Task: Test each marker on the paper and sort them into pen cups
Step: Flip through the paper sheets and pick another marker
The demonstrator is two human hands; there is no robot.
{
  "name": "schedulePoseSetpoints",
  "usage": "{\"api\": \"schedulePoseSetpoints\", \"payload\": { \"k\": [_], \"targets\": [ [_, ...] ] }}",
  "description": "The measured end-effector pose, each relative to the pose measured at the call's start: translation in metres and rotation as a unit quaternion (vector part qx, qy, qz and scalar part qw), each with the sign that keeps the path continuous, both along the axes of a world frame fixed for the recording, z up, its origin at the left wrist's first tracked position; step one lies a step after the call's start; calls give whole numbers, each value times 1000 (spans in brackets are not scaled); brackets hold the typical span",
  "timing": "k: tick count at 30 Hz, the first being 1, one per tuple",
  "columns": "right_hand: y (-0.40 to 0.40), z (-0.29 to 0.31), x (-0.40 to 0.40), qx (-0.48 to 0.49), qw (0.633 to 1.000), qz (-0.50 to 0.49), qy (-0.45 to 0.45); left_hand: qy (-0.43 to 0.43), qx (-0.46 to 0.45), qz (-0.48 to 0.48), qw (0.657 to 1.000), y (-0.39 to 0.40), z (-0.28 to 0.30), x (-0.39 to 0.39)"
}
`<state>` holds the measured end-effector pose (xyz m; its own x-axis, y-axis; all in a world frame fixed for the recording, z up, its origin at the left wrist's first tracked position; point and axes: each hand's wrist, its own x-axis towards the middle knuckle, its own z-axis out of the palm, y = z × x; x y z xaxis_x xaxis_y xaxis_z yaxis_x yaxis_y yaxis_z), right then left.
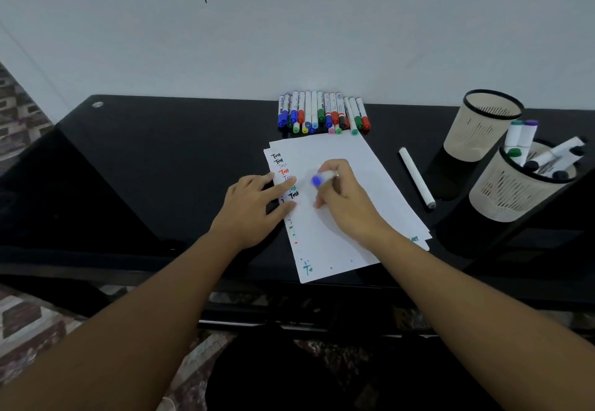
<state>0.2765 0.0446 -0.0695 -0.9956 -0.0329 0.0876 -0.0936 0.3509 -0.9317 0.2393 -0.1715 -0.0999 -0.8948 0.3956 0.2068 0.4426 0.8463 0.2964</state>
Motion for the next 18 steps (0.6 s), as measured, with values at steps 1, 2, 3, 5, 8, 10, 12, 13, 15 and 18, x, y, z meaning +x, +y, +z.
{"api": "schedulePoseSetpoints", "payload": {
  "k": [1, 2, 3, 5, 8, 10, 12, 13, 15, 18],
  "targets": [
    [-2, -1, 0, -20, 1000, -18, 4, -1, 2, 1, 1000, 1, 0, 0],
    [-4, 0, 2, -29, 999, -30, 8, -1, 5, 3, 1000, 1, 0, 0],
    [-6, 0, 3, -31, 999, -38, 9, -1, 7, 5, 1000, 0, 1, -1],
    [-11, 0, 4, -35, 998, -50, 4, -1, 8, 7, 1000, 0, 1, -1],
    [-15, -7, 4, -20, 998, -65, 0, -5, 10, 6, 1000, 0, 1, -1],
    [-14, -14, 4, 0, 997, -73, -10, -4, 14, 5, 1000, 0, 0, -1],
    [-13, -18, 3, 18, 997, -72, -15, 0, 17, 3, 1000, -1, -1, -1],
    [-13, -17, 4, 25, 997, -70, -11, 2, 18, 4, 1000, -1, -1, -1],
    [-12, -17, 4, 33, 997, -68, -2, -1, 21, 7, 1000, 0, 0, -1],
    [-13, -15, 3, 45, 997, -66, -18, -4, 30, 19, 999, 0, 1, -3]
  ]
}}
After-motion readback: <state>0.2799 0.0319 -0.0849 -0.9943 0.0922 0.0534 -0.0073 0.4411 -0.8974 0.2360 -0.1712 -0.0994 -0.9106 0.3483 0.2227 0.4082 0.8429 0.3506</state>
